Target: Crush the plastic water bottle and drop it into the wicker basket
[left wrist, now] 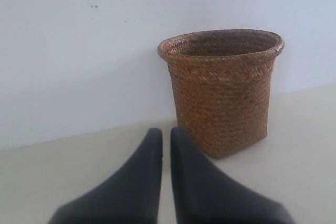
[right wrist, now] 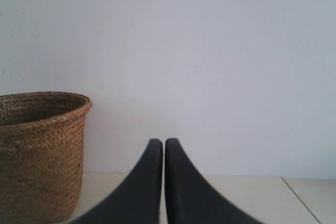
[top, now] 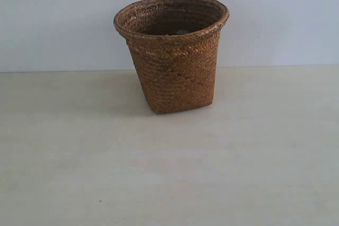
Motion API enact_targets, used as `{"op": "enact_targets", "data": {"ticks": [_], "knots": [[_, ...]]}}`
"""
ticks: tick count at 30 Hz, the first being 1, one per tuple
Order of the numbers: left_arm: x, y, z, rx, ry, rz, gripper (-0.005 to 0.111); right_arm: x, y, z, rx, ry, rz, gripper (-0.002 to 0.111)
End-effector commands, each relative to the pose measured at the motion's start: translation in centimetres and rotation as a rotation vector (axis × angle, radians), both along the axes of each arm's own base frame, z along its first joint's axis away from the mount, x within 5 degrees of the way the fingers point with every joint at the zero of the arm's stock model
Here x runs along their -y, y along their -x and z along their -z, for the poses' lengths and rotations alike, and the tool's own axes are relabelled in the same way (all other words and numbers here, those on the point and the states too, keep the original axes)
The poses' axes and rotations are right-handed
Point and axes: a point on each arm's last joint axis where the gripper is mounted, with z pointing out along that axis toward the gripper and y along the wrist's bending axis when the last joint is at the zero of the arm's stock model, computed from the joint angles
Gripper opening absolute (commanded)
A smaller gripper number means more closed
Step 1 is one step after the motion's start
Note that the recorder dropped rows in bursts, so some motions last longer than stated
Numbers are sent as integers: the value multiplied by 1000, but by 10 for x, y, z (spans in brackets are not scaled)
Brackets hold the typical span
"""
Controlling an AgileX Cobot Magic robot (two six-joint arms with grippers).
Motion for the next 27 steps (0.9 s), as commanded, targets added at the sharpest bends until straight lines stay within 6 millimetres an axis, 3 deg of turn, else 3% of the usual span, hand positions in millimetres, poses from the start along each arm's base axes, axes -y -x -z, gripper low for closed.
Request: {"op": "enact_targets", "data": {"ticks": [1, 8, 27], "knots": [[0, 0, 12, 13, 42, -4, 5, 2, -9, 22, 0, -14, 21, 0], [0, 0, 13, 1, 38, -4, 5, 1, -14, 42, -102, -21, 6, 0], [0, 0, 14, 5, 16, -3, 5, 1, -14, 44, -127, -21, -1, 0]]}}
